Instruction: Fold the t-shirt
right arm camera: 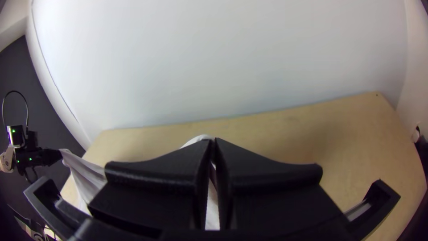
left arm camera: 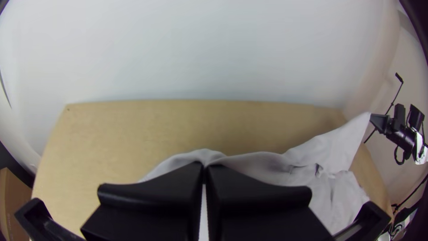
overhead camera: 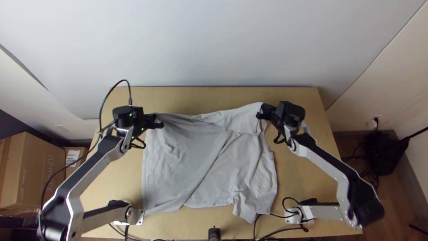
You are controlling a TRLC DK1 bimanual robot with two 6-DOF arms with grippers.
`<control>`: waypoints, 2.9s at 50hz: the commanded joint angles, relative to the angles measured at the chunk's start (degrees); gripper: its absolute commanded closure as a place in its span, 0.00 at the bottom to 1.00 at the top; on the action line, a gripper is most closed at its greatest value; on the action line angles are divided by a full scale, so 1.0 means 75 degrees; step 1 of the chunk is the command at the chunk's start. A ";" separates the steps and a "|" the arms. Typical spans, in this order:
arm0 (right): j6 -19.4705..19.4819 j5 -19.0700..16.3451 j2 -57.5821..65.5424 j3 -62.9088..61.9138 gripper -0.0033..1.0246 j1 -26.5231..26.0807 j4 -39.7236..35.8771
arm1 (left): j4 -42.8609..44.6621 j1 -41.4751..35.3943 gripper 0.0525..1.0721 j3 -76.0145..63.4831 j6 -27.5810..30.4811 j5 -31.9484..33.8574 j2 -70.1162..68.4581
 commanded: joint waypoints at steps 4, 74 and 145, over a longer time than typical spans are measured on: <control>0.0124 -0.0128 0.1862 0.1377 0.97 -0.0350 0.0240 | 0.0435 0.0350 0.98 0.1265 0.0082 0.0368 0.1815; 0.1027 -0.0479 0.1171 0.3768 0.04 -0.2588 -0.4588 | -0.3256 0.1452 0.05 0.7804 -0.0399 0.0567 0.4393; -0.0778 -0.2624 -0.0740 -0.0709 0.47 -0.1498 -0.9943 | -0.5225 0.1463 0.05 0.4769 0.0609 0.0977 -0.0681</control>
